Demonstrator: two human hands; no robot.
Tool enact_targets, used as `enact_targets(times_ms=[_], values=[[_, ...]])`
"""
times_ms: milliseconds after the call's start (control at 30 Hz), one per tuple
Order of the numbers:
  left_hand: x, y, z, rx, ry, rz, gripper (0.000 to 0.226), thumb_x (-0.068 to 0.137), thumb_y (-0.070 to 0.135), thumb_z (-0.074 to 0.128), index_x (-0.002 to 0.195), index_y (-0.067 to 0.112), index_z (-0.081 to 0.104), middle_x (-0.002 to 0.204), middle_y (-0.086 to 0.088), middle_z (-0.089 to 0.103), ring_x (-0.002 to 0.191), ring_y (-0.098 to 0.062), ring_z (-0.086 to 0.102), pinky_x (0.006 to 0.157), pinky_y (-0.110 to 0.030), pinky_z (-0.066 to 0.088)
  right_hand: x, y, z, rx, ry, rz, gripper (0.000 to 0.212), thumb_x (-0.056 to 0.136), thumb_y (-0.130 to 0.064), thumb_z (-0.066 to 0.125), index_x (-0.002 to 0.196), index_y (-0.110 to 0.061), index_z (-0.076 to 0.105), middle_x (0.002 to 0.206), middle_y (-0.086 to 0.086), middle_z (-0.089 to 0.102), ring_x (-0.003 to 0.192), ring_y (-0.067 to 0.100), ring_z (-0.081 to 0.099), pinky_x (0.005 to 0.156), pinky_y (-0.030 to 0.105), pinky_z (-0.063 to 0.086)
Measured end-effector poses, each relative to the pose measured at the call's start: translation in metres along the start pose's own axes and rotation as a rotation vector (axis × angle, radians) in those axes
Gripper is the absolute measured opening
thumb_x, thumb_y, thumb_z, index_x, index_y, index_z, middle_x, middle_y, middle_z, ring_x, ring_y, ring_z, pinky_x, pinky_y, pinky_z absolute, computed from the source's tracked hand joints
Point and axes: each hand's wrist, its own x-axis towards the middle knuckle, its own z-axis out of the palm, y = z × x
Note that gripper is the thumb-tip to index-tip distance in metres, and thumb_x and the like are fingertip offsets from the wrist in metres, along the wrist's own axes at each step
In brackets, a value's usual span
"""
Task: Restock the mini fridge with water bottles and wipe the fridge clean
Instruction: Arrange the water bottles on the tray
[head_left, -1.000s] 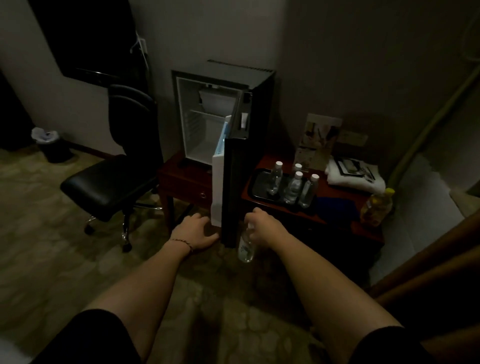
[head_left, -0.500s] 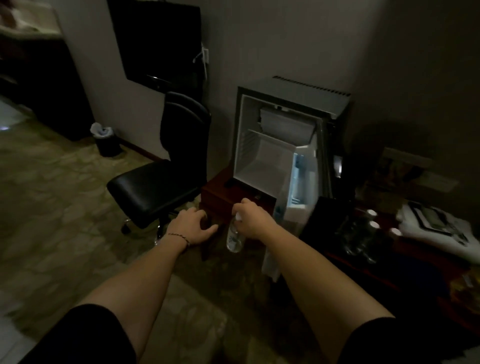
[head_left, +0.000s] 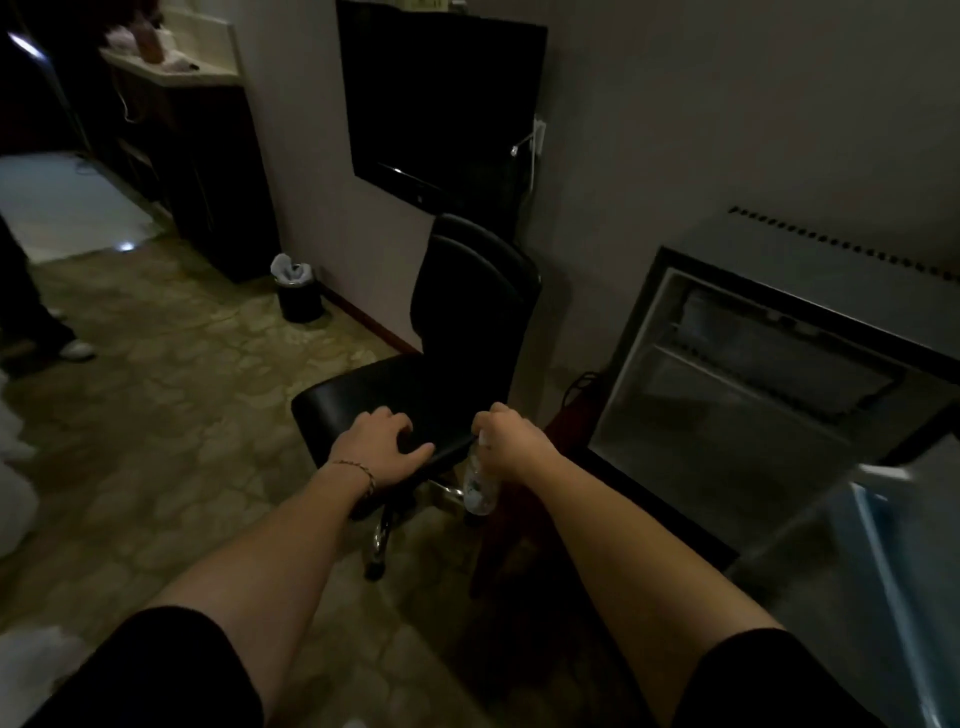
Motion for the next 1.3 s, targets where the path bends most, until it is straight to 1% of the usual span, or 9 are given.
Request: enact_targets(times_ms=[200, 367, 567, 767, 900, 1033, 1133, 1233, 1300], values=[[0.118, -0.114, -0.059, 0.024, -0.002, -0.036, 0.063, 0.08, 0.077, 0.044, 0.118, 0.029, 0.059, 0.116, 0.003, 0.054, 0.109, -0.019, 0.053, 0.089, -0.039, 0.052, 0.157, -0.07, -0.013, 0.048, 0.039, 0.032, 0.032, 0.094, -0.018, 0.055, 0.125, -0.023, 0.056, 0.121, -0.001, 0.044, 0.094, 0.02, 0.052, 0.078, 0.035, 0.052], [0.216, -0.189, -0.09, -0.046, -0.011, -0.032, 0.055, 0.086, 0.068, 0.053, 0.117, 0.022, 0.061, 0.112, 0.001, 0.054, 0.104, -0.018, 0.052, 0.084, -0.031, 0.048, 0.282, -0.119, -0.015, -0.022, 0.051, 0.08, 0.032, 0.095, -0.017, 0.055, 0.127, -0.022, 0.055, 0.123, 0.002, 0.045, 0.099, 0.023, 0.055, 0.084, 0.039, 0.055], [0.351, -0.279, -0.105, -0.099, -0.034, -0.016, 0.055, 0.084, 0.067, 0.054, 0.115, 0.022, 0.062, 0.115, -0.001, 0.056, 0.11, -0.021, 0.054, 0.094, -0.034, 0.047, 0.448, -0.146, -0.014, -0.082, 0.006, 0.096, 0.031, 0.096, -0.017, 0.05, 0.127, -0.017, 0.057, 0.124, 0.006, 0.047, 0.103, 0.028, 0.055, 0.077, 0.035, 0.047], [0.48, -0.379, -0.142, -0.113, -0.04, -0.079, 0.054, 0.087, 0.064, 0.055, 0.12, 0.021, 0.061, 0.12, -0.002, 0.056, 0.112, -0.02, 0.052, 0.094, -0.033, 0.046, 0.625, -0.174, -0.022, -0.03, -0.043, 0.072, 0.027, 0.091, -0.018, 0.053, 0.117, -0.019, 0.06, 0.122, 0.005, 0.052, 0.102, 0.03, 0.058, 0.081, 0.037, 0.052], [0.554, -0.452, -0.173, -0.124, -0.004, -0.123, 0.054, 0.087, 0.064, 0.055, 0.119, 0.022, 0.062, 0.118, 0.001, 0.055, 0.109, -0.019, 0.054, 0.089, -0.03, 0.044, 0.733, -0.213, -0.026, -0.03, -0.059, 0.022, 0.029, 0.092, -0.017, 0.05, 0.119, -0.018, 0.061, 0.123, 0.005, 0.053, 0.103, 0.03, 0.058, 0.077, 0.034, 0.045], [0.632, -0.533, -0.198, -0.097, -0.015, -0.151, 0.055, 0.085, 0.066, 0.055, 0.12, 0.023, 0.06, 0.121, 0.001, 0.055, 0.113, -0.021, 0.053, 0.093, -0.033, 0.045, 0.843, -0.258, -0.021, 0.017, -0.076, -0.006, 0.03, 0.093, -0.014, 0.049, 0.121, -0.015, 0.061, 0.125, 0.008, 0.054, 0.105, 0.03, 0.058, 0.078, 0.032, 0.045], [0.696, -0.597, -0.217, -0.095, 0.003, -0.154, 0.052, 0.087, 0.063, 0.057, 0.119, 0.022, 0.06, 0.118, 0.0, 0.055, 0.113, -0.021, 0.053, 0.087, -0.031, 0.044, 0.931, -0.29, -0.014, 0.016, -0.08, -0.017, 0.029, 0.093, -0.015, 0.051, 0.12, -0.014, 0.062, 0.124, 0.011, 0.054, 0.107, 0.033, 0.058, 0.077, 0.031, 0.043], [0.763, -0.66, -0.24, -0.076, 0.021, -0.146, 0.049, 0.086, 0.061, 0.059, 0.115, 0.022, 0.062, 0.112, 0.0, 0.056, 0.109, -0.021, 0.054, 0.085, -0.031, 0.044, 1.02, -0.322, -0.014, 0.012, -0.048, -0.016, 0.022, 0.092, -0.013, 0.051, 0.109, -0.011, 0.064, 0.119, 0.014, 0.055, 0.101, 0.035, 0.059, 0.074, 0.033, 0.044], [0.808, -0.699, -0.257, -0.089, 0.038, -0.143, 0.046, 0.086, 0.059, 0.061, 0.112, 0.021, 0.063, 0.107, 0.002, 0.055, 0.103, -0.019, 0.055, 0.08, -0.03, 0.041, 1.077, -0.341, -0.015, 0.0, -0.038, -0.022, 0.023, 0.093, -0.015, 0.05, 0.11, -0.01, 0.063, 0.119, 0.014, 0.053, 0.103, 0.036, 0.058, 0.081, 0.039, 0.05]])
